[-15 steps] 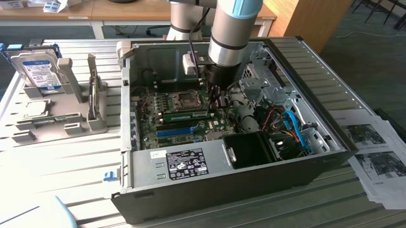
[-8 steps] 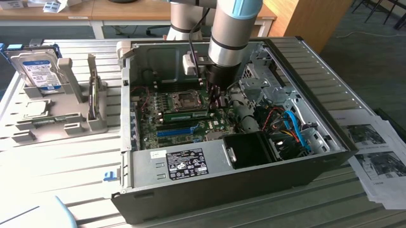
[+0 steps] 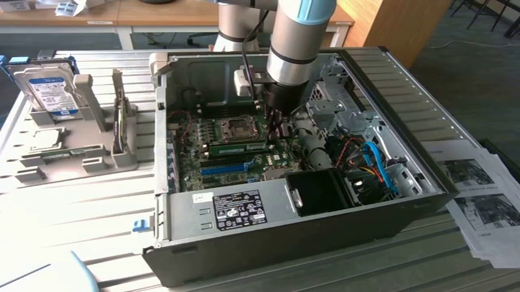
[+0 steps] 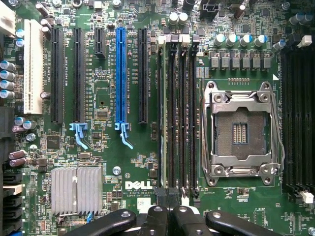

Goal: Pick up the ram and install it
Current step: 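Press down the ram until it locks into place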

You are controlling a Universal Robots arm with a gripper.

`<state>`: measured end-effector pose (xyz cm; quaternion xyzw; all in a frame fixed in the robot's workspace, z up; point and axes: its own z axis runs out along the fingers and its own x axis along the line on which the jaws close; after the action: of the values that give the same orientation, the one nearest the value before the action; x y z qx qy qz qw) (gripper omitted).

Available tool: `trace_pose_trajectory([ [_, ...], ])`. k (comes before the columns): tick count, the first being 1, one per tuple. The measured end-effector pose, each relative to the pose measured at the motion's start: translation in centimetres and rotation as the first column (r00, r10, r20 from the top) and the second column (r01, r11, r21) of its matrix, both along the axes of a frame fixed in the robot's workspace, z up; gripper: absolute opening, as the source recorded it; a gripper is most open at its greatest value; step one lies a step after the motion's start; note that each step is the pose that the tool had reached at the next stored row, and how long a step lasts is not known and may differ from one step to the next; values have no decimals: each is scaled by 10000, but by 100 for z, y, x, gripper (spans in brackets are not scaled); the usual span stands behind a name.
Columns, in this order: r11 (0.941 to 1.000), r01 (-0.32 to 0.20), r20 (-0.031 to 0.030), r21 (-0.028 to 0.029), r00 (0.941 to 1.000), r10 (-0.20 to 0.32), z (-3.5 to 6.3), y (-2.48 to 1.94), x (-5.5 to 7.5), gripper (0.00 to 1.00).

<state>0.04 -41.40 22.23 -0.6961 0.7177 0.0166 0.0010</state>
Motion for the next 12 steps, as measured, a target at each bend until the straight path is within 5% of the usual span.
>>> trace_pose_trajectory([
  [12, 10000, 0, 0, -4, 10000, 0, 138, -1, 0, 9],
])
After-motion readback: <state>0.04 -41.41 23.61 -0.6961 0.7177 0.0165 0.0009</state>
